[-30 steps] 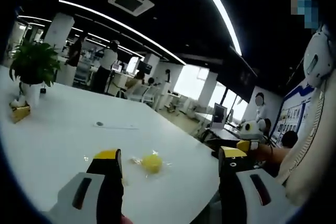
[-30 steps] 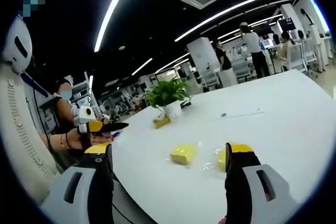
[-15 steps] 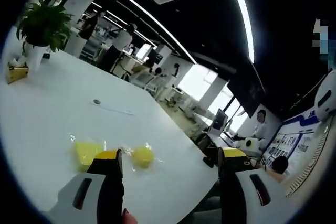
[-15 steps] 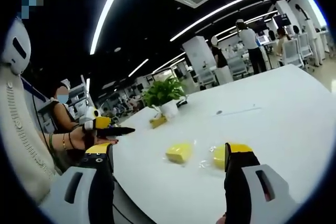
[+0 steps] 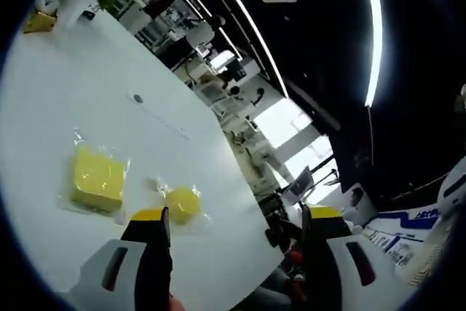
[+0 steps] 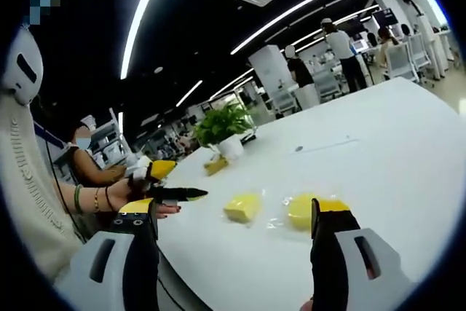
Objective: Compare the silicone blocks by pressing each to a similar depth, holding the contact briefly, and releasing to observe deformation and rebound differences across the visible hardness samples.
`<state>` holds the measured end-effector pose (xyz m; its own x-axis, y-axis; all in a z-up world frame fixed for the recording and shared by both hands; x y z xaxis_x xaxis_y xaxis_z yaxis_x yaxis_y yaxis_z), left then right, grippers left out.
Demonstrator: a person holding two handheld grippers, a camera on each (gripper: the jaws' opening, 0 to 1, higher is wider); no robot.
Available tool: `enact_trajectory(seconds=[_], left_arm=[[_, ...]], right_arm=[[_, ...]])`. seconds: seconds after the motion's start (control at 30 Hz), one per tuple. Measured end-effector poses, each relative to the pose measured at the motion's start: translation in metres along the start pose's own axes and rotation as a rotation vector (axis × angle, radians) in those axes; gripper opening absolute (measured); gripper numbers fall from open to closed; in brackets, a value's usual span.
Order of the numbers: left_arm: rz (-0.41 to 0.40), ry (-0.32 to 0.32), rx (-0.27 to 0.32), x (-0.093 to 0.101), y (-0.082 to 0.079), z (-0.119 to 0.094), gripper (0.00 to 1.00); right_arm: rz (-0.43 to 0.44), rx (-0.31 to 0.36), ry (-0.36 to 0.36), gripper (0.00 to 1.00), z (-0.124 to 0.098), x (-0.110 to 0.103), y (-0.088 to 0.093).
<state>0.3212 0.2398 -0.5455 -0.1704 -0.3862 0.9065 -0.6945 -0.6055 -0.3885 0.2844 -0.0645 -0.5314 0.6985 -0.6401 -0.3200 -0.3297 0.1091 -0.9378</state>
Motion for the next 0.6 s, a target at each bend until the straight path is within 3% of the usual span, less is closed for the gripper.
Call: enact_trajectory(seconds=[0.6], left_arm=[[-0.088, -0.116, -0.039, -0.041, -0.005, 0.073, 0.77]], right_arm=[[0.064, -0.039, -0.024, 0.80, 0.015, 0.031, 0.008]])
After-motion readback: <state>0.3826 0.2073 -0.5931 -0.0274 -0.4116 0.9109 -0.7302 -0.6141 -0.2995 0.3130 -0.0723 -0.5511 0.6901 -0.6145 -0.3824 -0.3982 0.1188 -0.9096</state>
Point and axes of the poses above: the point that each gripper's makers call its tool centre point, and the gripper's own axes: z roughly forward along the fingers, x roughly to its right, y roughly out of its underside, the point moved 10 cm from there along -z, roughly backward along the fingers, and after that the axes turned 10 degrees about -z, right-handed, at the moved point
